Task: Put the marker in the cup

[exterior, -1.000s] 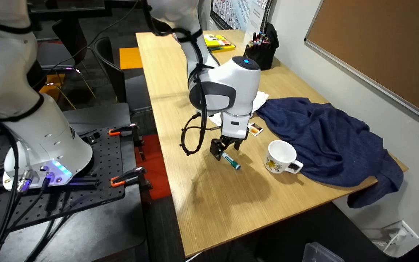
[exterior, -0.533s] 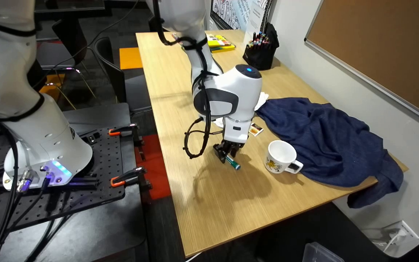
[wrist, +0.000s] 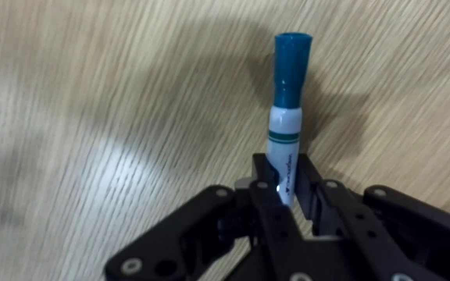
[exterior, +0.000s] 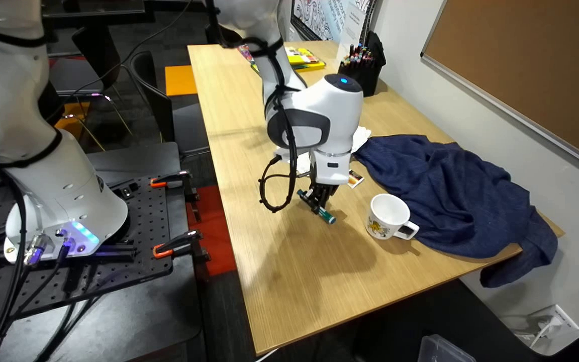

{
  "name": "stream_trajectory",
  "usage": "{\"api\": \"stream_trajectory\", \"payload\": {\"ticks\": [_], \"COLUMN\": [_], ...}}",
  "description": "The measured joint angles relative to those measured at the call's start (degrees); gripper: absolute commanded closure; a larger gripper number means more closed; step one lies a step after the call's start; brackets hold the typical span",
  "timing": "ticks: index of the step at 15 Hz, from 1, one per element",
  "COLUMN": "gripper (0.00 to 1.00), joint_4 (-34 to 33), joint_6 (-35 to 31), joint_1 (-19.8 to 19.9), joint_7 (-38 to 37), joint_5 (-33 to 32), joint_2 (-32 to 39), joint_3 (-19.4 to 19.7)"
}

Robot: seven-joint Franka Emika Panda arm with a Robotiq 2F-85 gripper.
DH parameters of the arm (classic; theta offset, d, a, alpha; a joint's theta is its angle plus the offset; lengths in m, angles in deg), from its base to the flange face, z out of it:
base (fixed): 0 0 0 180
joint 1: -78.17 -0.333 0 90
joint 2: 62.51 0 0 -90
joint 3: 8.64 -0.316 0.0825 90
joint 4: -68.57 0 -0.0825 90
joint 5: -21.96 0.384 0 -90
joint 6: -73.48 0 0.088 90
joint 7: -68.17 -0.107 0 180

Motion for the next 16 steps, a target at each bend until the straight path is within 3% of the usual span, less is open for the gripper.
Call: {"api": "stream_trajectory", "payload": {"ticks": [3,8,11,16], "gripper": [0.95,0.95,0.95,0.95], "joint_4": [2.36,2.19,0.19,-3.27], "joint_6": [5.39,24.71,34.27,37.61], "joint_1": [-0.18,-0.18,-0.11,-0.09], "joint_7": [8.54,22.3,27.87,33.62], "joint_5": [-0.04,-0.69,-5.42,-13.91], "joint_2": [-7.43,-20.34,-25.68,-27.7], "joint_3": [-1.52,-2.68,-2.71,-3.53]}}
